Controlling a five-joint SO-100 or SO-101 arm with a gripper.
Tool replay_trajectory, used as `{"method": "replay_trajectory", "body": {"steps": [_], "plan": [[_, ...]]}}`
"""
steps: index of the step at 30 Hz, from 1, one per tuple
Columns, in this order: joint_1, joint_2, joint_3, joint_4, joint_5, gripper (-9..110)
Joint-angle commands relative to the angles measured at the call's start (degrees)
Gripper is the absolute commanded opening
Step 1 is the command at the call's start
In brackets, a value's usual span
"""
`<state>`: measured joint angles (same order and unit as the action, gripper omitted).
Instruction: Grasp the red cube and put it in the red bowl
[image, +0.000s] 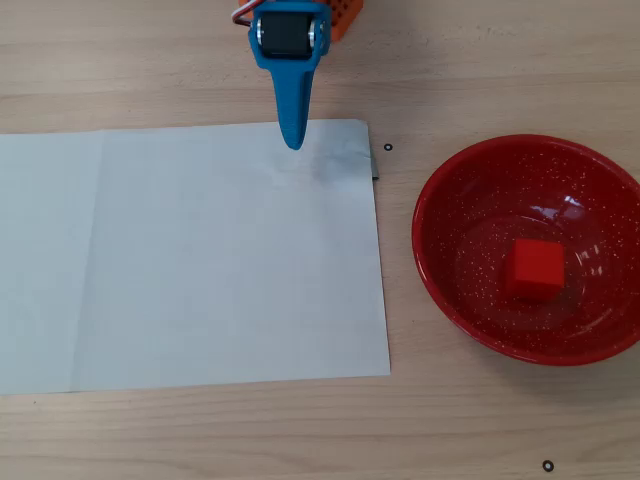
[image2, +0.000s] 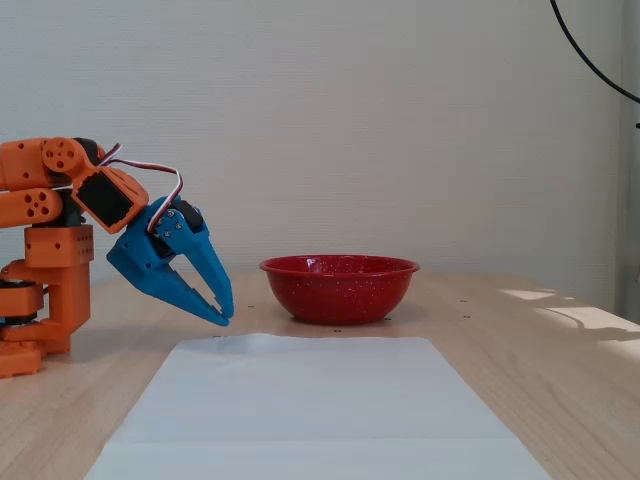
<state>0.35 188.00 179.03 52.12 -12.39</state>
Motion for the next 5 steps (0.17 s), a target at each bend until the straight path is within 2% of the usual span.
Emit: {"method": "replay_trajectory", "body": {"steps": [1, 5], "plan": [[2.20, 0.62, 0.88, 0.62, -0.62, 0], [2.20, 0.62, 0.88, 0.62, -0.62, 0]]}}
